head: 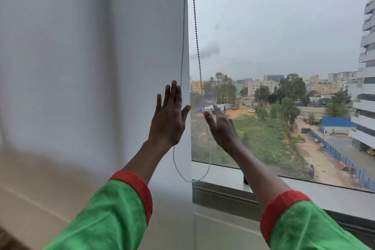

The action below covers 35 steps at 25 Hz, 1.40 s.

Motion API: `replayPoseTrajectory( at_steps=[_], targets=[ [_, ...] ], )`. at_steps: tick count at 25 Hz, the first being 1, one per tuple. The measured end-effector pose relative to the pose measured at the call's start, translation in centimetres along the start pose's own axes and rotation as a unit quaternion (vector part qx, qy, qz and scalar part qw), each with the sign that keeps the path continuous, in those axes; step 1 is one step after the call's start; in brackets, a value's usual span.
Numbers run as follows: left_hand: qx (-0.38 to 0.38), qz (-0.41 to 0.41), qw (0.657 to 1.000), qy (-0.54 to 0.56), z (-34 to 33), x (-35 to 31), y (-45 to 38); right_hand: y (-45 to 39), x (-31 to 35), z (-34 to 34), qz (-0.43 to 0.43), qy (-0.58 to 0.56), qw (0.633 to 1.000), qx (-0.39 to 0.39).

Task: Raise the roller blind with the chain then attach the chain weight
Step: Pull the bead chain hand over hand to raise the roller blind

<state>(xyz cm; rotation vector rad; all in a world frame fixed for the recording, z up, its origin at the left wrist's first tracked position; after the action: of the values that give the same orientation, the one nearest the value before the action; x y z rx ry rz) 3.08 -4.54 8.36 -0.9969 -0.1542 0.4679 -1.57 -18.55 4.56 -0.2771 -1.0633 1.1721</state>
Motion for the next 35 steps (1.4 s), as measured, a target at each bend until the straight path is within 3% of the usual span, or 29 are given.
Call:
replayPoseTrajectory(
  at_steps=[7, 15, 17, 20, 22, 28, 35],
  targets=[
    [0.026, 0.040, 0.996, 0.076, -1.0, 0.3, 1.5, 1.7, 0.4, -2.8, -0.003, -0.207, 0.978, -0.024],
    [-0.036, 0.128, 0.964, 0.229, 0.9, -1.6, -0.1, 3.7, 0.3, -4.0, 0.011, -0.255, 0.967, -0.019],
    [-0.014, 0.156, 0.932, 0.328, 0.5, -1.9, -0.5, 4.5, 0.5, -4.5, 0.013, -0.275, 0.961, -0.009],
    [0.004, 0.203, 0.844, 0.496, -0.2, -2.2, -0.5, 5.4, 1.2, -4.5, 0.029, -0.300, 0.953, -0.009],
    [-0.019, 0.213, 0.822, 0.527, 0.3, -1.8, -0.6, 5.8, 1.9, -4.4, 0.046, -0.312, 0.949, -0.004],
    [-0.090, 0.187, 0.832, 0.515, 2.3, -1.4, 0.7, 6.9, 3.4, -4.6, 0.078, -0.322, 0.943, 0.016],
    [-0.087, 0.152, 0.828, 0.533, 3.3, -2.4, 2.1, 7.9, 4.0, -4.5, 0.101, -0.327, 0.938, 0.054]
  ],
)
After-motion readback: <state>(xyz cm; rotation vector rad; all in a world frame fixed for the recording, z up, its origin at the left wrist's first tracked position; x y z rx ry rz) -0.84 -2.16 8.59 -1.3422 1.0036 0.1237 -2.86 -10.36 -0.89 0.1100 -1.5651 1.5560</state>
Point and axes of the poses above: each hand's wrist, its own y-axis away from the middle knuckle, its own z-axis out of the back of the hand, x = y × z, the point moved 10 cm from there along -y, towards the middle knuckle, and after that the axes turned 2 degrees about y, right-handed, at the moved point
